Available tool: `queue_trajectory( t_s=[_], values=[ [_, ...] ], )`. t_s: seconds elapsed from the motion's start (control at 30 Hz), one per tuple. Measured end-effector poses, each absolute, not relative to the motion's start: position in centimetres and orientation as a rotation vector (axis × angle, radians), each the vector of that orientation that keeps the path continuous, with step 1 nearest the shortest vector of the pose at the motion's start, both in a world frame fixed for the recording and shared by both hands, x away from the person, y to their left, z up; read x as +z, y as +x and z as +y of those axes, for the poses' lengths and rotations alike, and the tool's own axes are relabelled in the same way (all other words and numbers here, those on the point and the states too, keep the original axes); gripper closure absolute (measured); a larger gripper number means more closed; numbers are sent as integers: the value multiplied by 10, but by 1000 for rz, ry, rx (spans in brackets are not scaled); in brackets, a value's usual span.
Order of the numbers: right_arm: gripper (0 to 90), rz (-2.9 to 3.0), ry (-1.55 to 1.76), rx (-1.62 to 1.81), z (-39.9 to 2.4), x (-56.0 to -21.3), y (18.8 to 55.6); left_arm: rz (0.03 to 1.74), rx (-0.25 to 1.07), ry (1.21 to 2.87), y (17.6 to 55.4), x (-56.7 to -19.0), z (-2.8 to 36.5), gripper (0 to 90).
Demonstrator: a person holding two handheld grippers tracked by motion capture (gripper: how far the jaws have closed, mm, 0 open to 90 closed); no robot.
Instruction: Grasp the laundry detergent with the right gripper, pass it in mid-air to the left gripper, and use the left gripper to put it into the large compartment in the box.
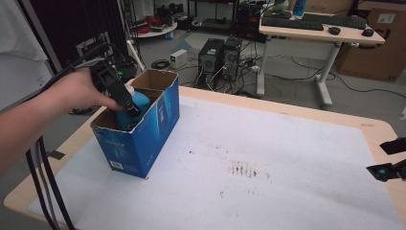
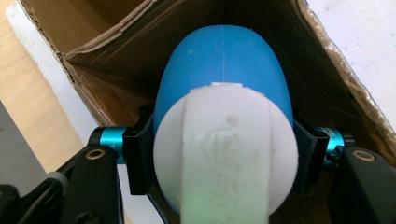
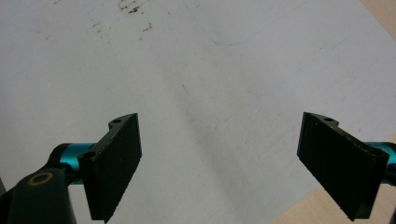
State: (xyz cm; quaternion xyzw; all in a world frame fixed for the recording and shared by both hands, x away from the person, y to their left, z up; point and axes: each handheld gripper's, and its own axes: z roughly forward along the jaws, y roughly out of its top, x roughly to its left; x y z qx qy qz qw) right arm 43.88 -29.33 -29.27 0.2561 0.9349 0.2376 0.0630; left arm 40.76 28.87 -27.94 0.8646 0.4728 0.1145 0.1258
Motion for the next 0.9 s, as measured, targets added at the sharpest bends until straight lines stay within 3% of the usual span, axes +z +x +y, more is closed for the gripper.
queue_trajectory(
  t_s=[0.9],
  values=[
    [131,2832,775,714,-292,-295,436,1345,357,2559,408,-288,279,381]
  ],
)
